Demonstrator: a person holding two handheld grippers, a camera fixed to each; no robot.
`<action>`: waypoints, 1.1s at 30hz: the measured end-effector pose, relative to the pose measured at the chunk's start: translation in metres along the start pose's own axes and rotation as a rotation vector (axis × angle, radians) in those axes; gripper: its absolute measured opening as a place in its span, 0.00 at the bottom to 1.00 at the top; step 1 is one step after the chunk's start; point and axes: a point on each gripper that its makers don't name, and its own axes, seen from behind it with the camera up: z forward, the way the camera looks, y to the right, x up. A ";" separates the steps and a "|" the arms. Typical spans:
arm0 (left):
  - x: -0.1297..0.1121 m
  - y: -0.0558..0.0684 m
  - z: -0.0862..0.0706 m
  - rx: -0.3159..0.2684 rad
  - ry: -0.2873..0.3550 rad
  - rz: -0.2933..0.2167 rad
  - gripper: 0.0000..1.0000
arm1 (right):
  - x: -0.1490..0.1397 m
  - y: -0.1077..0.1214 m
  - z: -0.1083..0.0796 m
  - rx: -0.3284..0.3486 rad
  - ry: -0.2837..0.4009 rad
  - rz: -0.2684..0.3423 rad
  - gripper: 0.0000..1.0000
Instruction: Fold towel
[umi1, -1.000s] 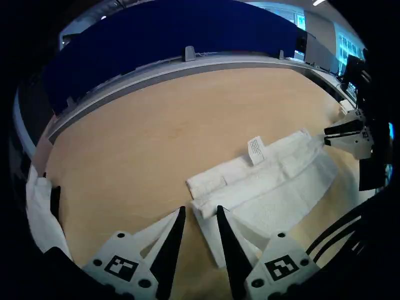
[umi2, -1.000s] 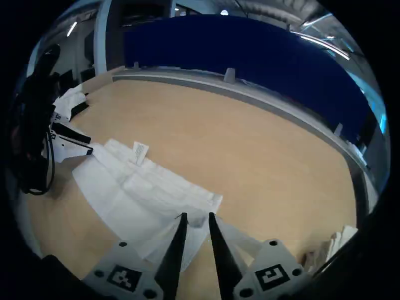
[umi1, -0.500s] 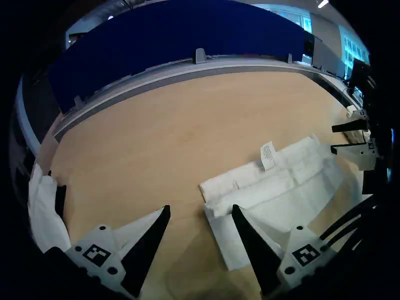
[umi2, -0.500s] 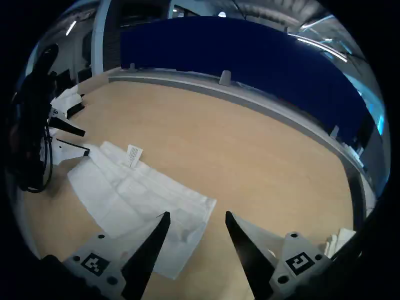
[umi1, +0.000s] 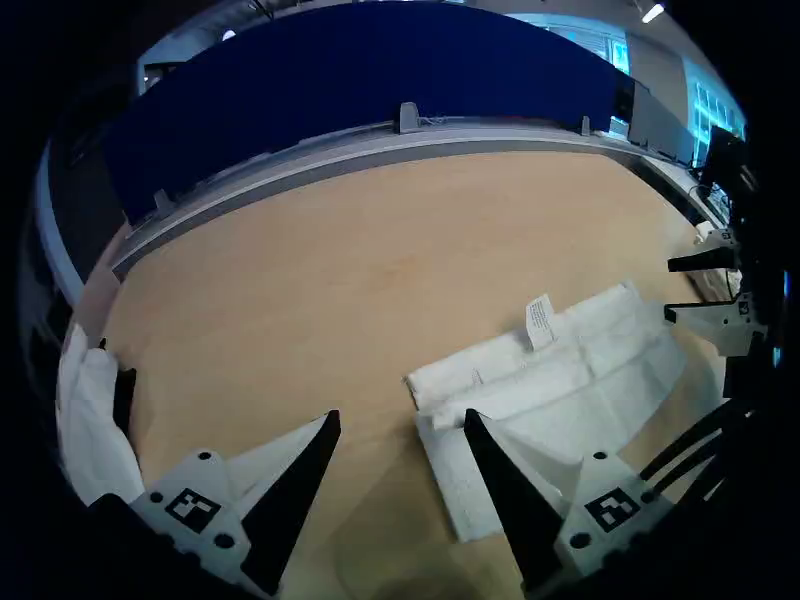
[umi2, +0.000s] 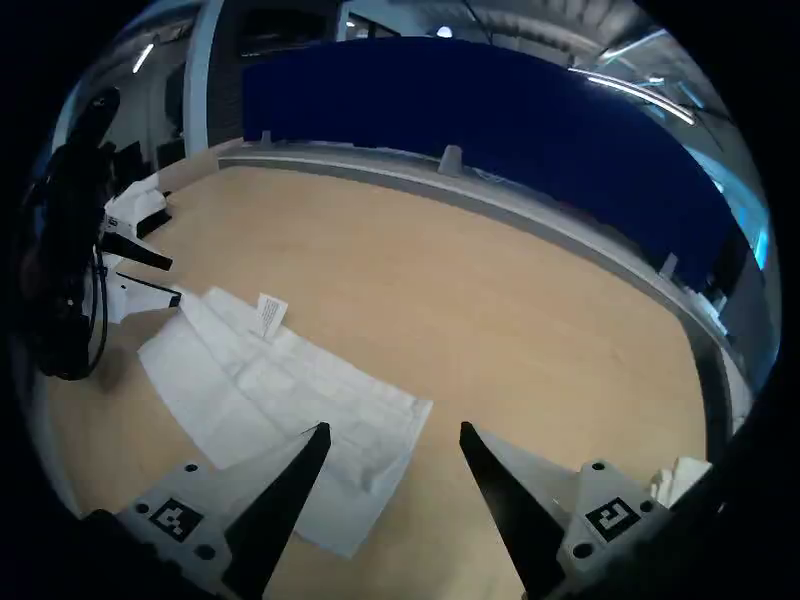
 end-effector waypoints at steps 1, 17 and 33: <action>0.000 0.000 -0.001 0.000 0.001 0.000 0.92 | 0.000 -0.001 -0.001 0.002 0.000 -0.002 1.00; -0.014 -0.005 -0.026 0.003 0.015 -0.042 0.92 | -0.003 -0.012 -0.009 0.023 0.001 -0.015 1.00; -0.032 -0.019 -0.055 0.050 0.030 -0.098 0.92 | 0.010 -0.046 -0.007 0.080 0.013 -0.054 1.00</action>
